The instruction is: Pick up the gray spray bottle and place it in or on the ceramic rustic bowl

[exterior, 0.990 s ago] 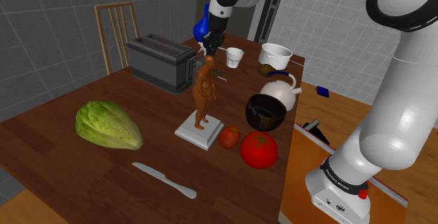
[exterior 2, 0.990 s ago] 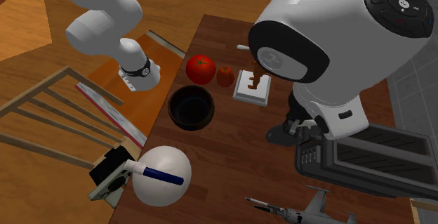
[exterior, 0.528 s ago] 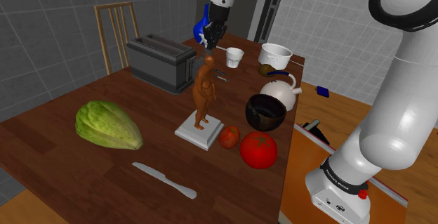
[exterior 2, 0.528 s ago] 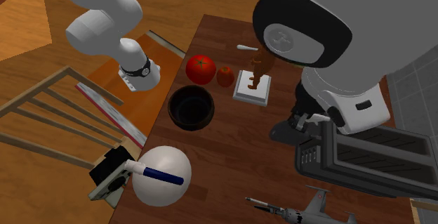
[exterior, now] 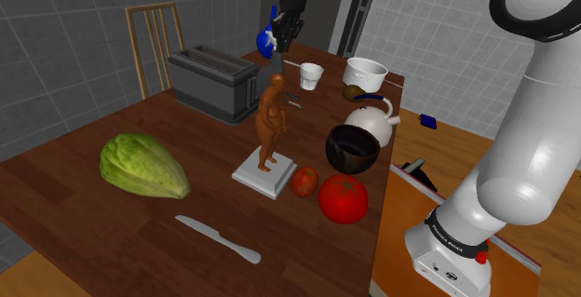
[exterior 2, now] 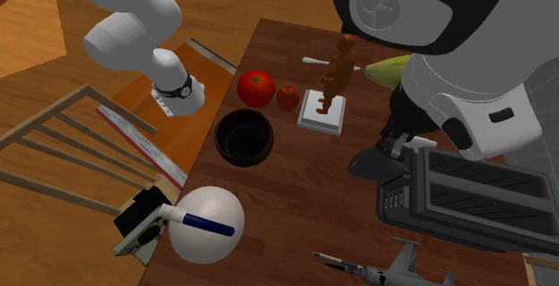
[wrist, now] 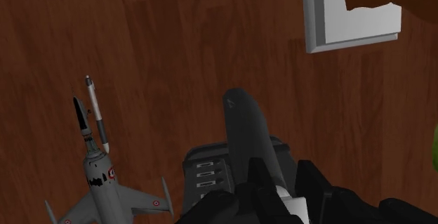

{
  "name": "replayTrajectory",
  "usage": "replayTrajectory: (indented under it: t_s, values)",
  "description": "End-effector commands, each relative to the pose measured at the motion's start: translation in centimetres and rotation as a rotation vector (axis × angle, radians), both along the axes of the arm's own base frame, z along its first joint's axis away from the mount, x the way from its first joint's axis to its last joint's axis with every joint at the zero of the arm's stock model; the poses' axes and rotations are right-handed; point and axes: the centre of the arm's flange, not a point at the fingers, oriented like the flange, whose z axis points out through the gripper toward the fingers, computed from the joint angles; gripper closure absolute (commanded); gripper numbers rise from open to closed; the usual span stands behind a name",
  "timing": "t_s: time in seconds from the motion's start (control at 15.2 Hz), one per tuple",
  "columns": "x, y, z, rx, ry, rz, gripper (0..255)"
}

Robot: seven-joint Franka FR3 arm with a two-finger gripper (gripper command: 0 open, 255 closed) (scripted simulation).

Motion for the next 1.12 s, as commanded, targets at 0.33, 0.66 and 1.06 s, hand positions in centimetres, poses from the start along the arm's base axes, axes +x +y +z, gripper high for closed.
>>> replayTrajectory:
  t_s: [0.33, 0.66, 1.06]
  values:
    - [-0.1, 0.1, 3.7, 0.0, 0.0, 0.0, 255]
    - [-0.1, 0.1, 6.4, 0.0, 0.0, 0.0, 255]
    - [-2.5, -0.7, 8.7, 0.0, 0.0, 0.0, 255]
